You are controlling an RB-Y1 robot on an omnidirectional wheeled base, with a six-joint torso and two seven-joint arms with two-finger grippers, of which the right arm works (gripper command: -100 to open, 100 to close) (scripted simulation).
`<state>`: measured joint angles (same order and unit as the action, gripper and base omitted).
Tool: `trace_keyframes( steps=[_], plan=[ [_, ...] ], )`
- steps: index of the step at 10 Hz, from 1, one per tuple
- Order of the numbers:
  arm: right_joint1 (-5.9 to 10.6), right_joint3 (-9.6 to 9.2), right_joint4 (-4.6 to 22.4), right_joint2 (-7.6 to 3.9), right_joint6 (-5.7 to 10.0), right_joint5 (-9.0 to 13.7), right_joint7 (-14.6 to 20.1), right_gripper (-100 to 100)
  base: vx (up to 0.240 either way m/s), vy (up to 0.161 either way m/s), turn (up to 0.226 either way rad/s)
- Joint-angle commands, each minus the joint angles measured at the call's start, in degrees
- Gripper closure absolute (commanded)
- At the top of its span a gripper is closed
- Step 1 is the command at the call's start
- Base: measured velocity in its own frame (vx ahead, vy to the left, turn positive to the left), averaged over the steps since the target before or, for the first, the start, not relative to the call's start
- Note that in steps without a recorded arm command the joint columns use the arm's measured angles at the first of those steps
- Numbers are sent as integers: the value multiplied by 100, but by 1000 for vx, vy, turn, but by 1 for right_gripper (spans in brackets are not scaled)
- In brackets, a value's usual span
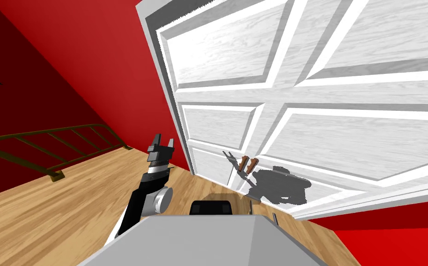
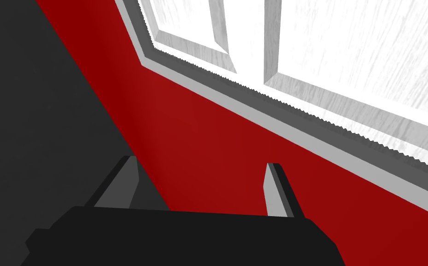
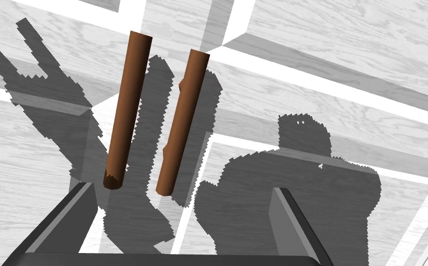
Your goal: Push the door open
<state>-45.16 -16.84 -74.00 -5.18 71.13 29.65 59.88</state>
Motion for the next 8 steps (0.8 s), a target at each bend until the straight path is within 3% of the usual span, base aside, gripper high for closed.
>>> trace_keyframes(
  steps=[1,8],
  plan=[
    [-23,-59,245,28,188,99,204,-100,58,-74,185],
    [-177,-273,1015,95,780,541,987,-100,60,-84,210]
  ],
)
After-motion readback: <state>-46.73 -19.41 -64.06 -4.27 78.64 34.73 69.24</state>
